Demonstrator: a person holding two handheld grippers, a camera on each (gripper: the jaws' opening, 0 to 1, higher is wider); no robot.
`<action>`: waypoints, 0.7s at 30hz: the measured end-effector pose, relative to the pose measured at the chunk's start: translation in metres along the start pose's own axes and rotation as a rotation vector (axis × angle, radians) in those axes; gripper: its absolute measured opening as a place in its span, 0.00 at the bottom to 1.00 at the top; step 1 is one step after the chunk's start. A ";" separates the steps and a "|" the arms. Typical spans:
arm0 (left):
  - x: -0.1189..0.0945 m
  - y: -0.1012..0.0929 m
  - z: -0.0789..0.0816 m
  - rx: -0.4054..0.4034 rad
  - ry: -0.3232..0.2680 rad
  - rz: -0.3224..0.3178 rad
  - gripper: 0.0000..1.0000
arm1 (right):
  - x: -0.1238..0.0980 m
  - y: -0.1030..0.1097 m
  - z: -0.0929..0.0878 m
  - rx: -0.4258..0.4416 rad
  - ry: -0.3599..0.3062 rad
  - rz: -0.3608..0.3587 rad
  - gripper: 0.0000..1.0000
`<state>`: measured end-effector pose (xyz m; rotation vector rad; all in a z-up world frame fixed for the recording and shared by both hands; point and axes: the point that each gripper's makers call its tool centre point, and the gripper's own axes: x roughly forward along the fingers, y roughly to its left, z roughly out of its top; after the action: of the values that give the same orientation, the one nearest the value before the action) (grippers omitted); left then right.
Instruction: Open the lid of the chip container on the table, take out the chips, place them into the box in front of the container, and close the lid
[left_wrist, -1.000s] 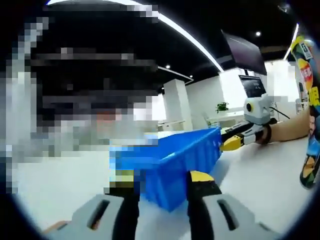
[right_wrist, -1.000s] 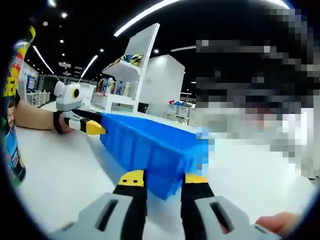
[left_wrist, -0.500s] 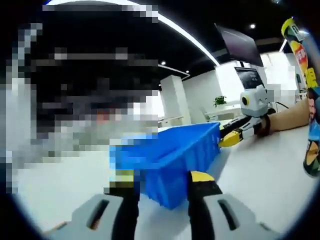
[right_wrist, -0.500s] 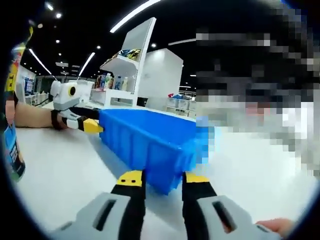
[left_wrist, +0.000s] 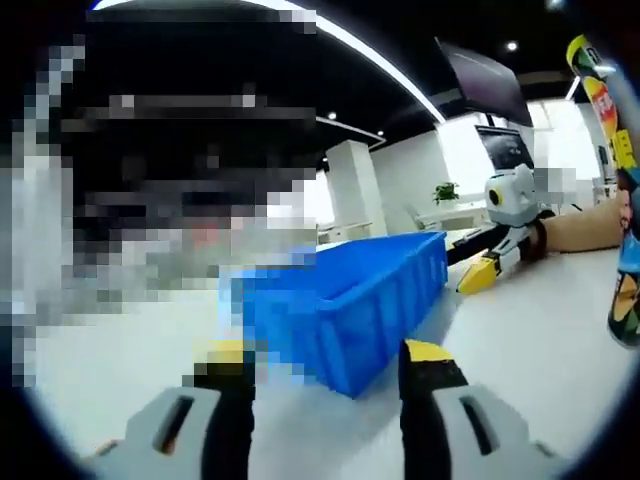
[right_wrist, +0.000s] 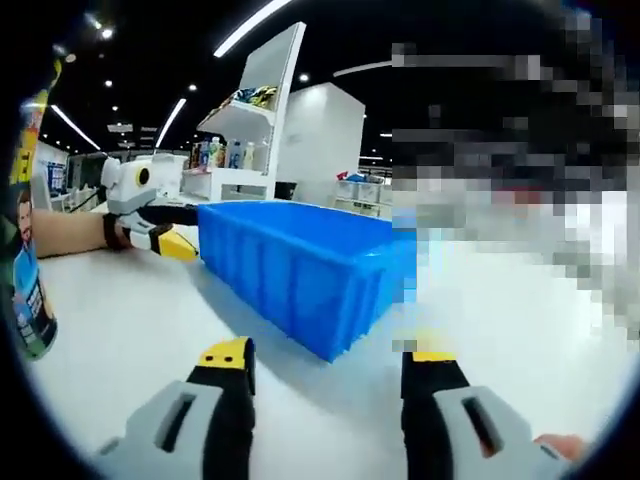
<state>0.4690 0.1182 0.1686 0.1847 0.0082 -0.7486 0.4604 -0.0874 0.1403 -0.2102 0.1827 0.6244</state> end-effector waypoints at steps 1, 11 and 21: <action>-0.003 0.001 -0.003 -0.021 0.014 0.006 0.65 | -0.001 0.002 0.000 -0.002 0.000 0.005 0.63; -0.039 -0.010 -0.007 -0.084 0.056 0.045 0.95 | -0.026 0.014 -0.001 0.078 -0.003 0.015 0.97; -0.107 -0.056 0.003 -0.170 0.066 0.016 0.95 | -0.104 0.056 -0.002 0.161 -0.036 0.091 0.97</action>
<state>0.3528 0.1496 0.1700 0.0478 0.1324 -0.7215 0.3443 -0.1015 0.1544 -0.0357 0.2071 0.7002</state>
